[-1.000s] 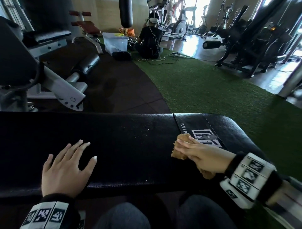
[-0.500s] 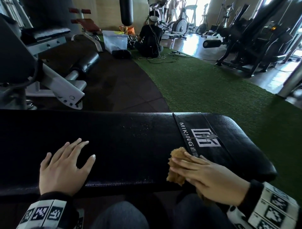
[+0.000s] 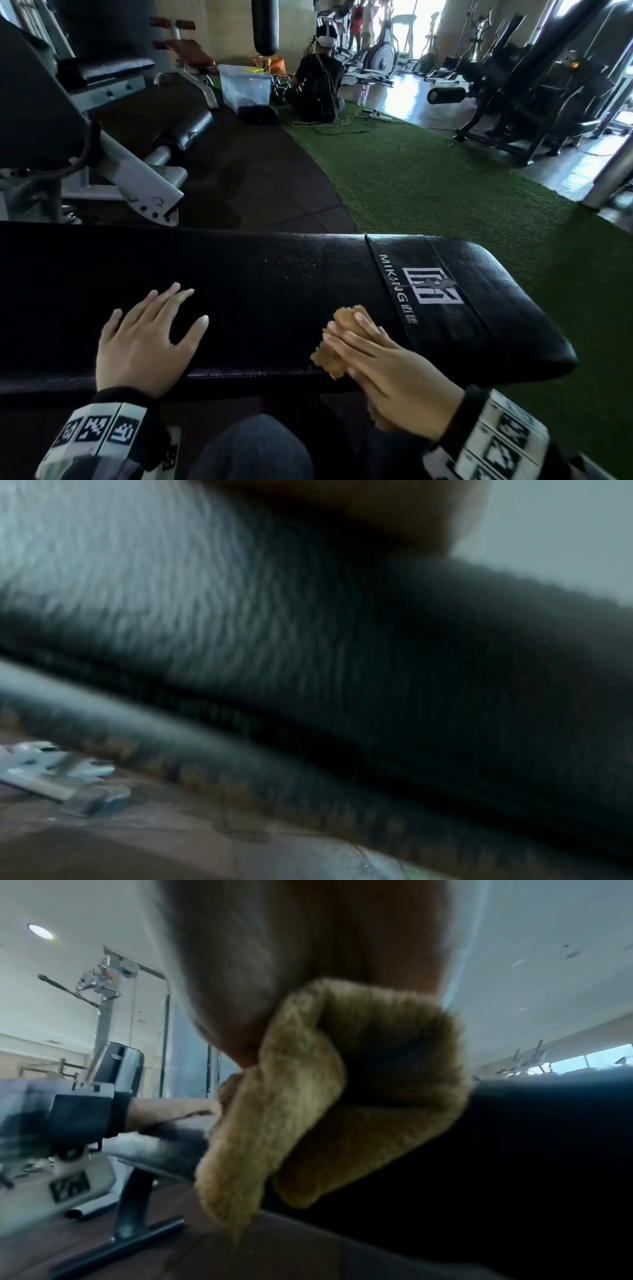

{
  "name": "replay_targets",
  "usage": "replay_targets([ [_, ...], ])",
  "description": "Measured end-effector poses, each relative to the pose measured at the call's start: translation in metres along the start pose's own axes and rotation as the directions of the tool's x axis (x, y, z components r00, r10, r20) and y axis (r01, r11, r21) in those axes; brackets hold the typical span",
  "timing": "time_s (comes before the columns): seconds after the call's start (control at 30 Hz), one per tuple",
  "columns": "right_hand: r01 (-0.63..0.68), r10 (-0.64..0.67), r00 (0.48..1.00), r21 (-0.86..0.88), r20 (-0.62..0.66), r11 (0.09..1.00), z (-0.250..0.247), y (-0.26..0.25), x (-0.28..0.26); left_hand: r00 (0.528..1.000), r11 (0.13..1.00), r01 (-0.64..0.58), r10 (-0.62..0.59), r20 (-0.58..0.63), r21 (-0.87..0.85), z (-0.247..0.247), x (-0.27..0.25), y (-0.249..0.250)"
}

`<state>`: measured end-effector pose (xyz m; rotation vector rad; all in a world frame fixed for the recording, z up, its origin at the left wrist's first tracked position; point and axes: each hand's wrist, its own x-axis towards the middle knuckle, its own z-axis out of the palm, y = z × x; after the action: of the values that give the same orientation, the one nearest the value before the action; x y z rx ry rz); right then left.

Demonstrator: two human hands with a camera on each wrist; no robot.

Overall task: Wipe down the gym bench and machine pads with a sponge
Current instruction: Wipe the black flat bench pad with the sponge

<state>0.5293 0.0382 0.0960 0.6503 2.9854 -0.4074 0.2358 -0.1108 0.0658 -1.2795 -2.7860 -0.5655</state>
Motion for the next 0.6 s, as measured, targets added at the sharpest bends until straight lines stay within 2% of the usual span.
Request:
replay_targets([
  [0.1, -0.014, 0.001, 0.986, -0.077, -0.168, 0.997, 0.013, 0.017, -0.023, 0.999, 0.998, -0.039, 0.040, 0.028, -0.044, -0.008, 0.004, -0.009],
  [0.23, -0.163, 0.150, 0.931, -0.010, -0.333, 0.987, 0.019, 0.020, -0.013, 1.000, 0.999, 0.004, -0.004, -0.004, 0.048, -0.016, 0.010, -0.035],
  [0.3, -0.208, 0.187, 0.904, -0.014, -0.385, 0.978, 0.022, 0.013, 0.006, 1.000, 0.998, 0.025, -0.024, -0.005, 0.062, -0.014, 0.012, -0.040],
  [0.37, -0.222, 0.203, 0.906, -0.007, -0.372, 0.975, 0.022, 0.002, 0.028, 1.000, 0.997, 0.029, -0.029, -0.010, 0.069, -0.013, 0.014, -0.037],
  [0.47, -0.165, 0.163, 0.923, 0.026, -0.348, 0.986, 0.022, -0.024, 0.057, 0.999, 0.998, 0.045, -0.044, -0.014, 0.053, -0.014, 0.014, -0.034],
  [0.6, 0.052, -0.048, 0.917, -0.001, -0.397, 0.999, 0.033, -0.065, 0.069, 0.998, 0.998, 0.050, -0.048, -0.031, 0.038, -0.013, 0.012, -0.036],
])
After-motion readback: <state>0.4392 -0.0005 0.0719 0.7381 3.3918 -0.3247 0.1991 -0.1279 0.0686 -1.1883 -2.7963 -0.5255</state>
